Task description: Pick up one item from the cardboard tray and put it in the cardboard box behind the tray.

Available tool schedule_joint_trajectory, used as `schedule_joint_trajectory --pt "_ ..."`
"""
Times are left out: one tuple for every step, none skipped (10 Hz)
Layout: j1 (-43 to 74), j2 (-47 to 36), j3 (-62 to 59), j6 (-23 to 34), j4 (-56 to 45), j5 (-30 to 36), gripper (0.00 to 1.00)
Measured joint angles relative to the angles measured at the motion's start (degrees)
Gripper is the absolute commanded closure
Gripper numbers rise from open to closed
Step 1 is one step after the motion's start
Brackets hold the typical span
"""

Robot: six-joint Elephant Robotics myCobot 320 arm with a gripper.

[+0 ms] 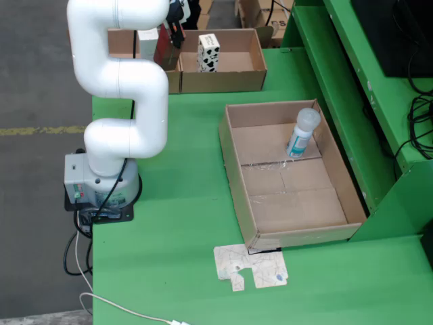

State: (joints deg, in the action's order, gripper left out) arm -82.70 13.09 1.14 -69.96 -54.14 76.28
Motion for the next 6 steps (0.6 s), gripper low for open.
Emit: schedule_joint_trajectory --pt "-0.79 -0.26 0.00 -0.61 0.09 -0.08 1.00" --pt "-1.05 -0.26 0.00 -0.70 0.18 -0.08 1.00" --pt "-2.64 -0.18 0.00 -1.14 1.76 -1.84 1.00" --pt "-3.52 0.79 0.00 -1.14 3.87 -3.16 1.00" --pt "-3.69 0.88 0.00 -1.14 4.49 -3.34 1.00" --pt "-4.31 1.76 0.00 -1.05 6.16 -4.74 1.00"
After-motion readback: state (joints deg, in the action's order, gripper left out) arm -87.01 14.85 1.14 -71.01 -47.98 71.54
